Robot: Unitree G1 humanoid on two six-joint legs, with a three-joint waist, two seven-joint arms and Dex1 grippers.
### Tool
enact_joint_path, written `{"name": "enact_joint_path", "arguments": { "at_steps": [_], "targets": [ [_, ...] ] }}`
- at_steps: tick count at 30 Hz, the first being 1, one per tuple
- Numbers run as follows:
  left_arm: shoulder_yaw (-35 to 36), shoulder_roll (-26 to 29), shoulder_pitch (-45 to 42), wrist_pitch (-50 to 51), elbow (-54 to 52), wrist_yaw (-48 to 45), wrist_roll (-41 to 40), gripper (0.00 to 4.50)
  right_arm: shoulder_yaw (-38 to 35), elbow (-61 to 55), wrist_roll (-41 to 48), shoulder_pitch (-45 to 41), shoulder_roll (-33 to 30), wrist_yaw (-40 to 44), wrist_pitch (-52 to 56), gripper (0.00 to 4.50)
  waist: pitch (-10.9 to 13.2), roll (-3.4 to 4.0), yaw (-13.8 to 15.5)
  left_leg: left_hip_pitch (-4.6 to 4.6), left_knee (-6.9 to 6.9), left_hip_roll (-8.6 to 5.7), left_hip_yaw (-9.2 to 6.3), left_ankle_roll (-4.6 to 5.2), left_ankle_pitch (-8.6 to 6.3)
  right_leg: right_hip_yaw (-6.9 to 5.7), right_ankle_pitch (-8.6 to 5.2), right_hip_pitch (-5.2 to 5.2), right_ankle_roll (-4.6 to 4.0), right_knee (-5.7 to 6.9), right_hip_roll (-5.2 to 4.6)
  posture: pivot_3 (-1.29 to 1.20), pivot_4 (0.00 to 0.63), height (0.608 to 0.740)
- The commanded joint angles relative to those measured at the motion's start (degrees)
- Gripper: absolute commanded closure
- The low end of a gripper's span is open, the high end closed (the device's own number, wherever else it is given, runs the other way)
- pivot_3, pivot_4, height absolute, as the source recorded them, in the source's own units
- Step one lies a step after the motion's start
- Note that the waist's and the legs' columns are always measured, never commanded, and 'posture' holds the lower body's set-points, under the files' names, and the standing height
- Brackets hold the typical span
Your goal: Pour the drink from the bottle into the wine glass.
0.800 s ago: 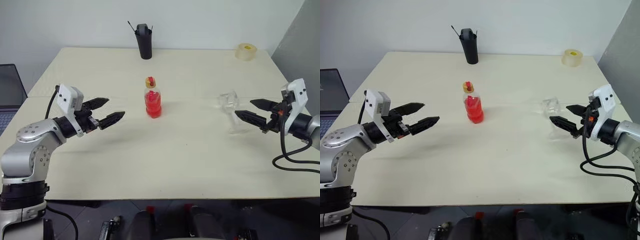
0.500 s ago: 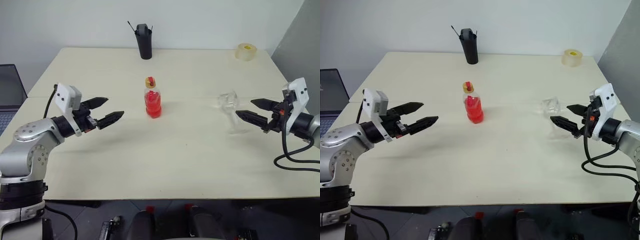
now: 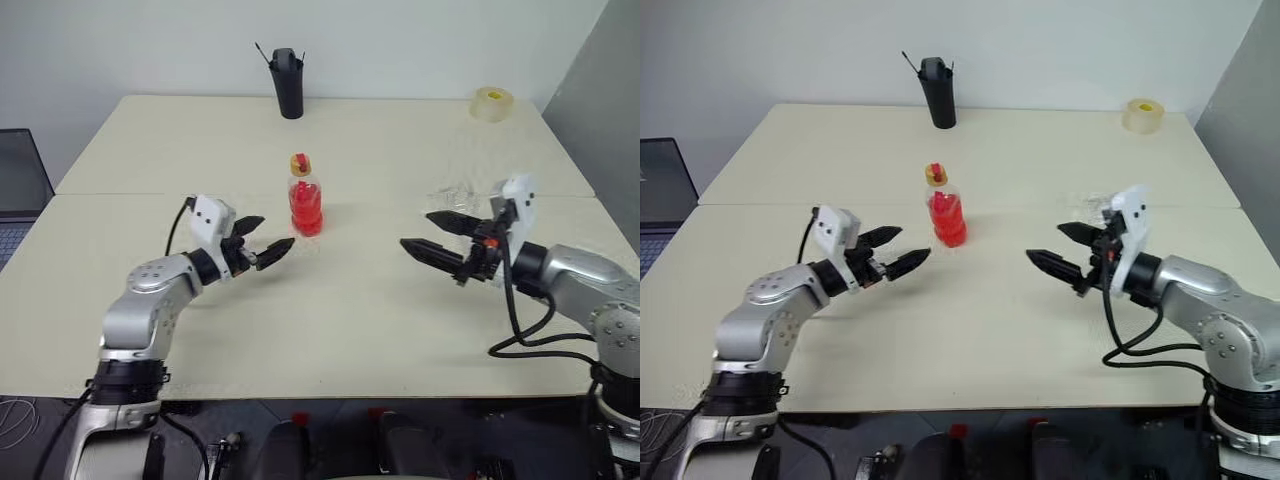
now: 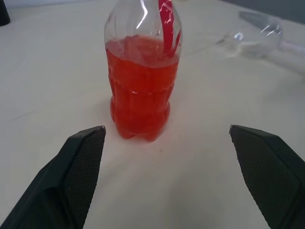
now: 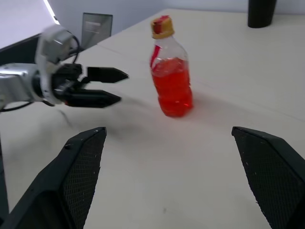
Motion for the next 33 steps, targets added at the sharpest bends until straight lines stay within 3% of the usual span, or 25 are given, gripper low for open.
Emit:
{"name": "enact_joint_path", "arguments": {
  "at_steps": [1, 14, 33],
  "targets": [
    [-1.6, -1.8, -3.6, -2.3, 1.5, 3.4, 3.7, 0.03, 2.2, -2.2, 0.2, -1.7, 2.1, -2.5, -0.2, 0.0, 0.0, 0.0, 0.0, -0.01, 0.0, -0.01, 0.01, 0.0, 0.0, 0.01, 0.0, 0.0, 0.0, 0.0, 0.0, 0.0, 0.15, 0.74],
    [-1.8, -9.8, -11.3, -8.0, 13.5, 7.5, 7.4, 0.03, 5.1, -1.9, -0.5, -3.1, 5.6, -5.6, -1.1, 0.0, 0.0, 0.0, 0.0, -0.04, 0.06, -0.03, -0.01, 0.0, 0.0, -0.05, 0.0, 0.0, 0.0, 0.02, -0.04, 0.0, 0.15, 0.74],
    [-0.3, -17.2, -28.4, -31.1, 50.1, 6.2, 10.4, 0.03, 6.6, -3.4, -0.7, -3.0, 5.7, -6.6, -0.2, 0.0, 0.0, 0.0, 0.0, -0.52, 0.53, -0.1, -0.35, 0.04, -0.02, -0.94, 0.0, -0.04, 0.0, 0.01, -0.06, 0.0, 0.15, 0.74]
  ]
}}
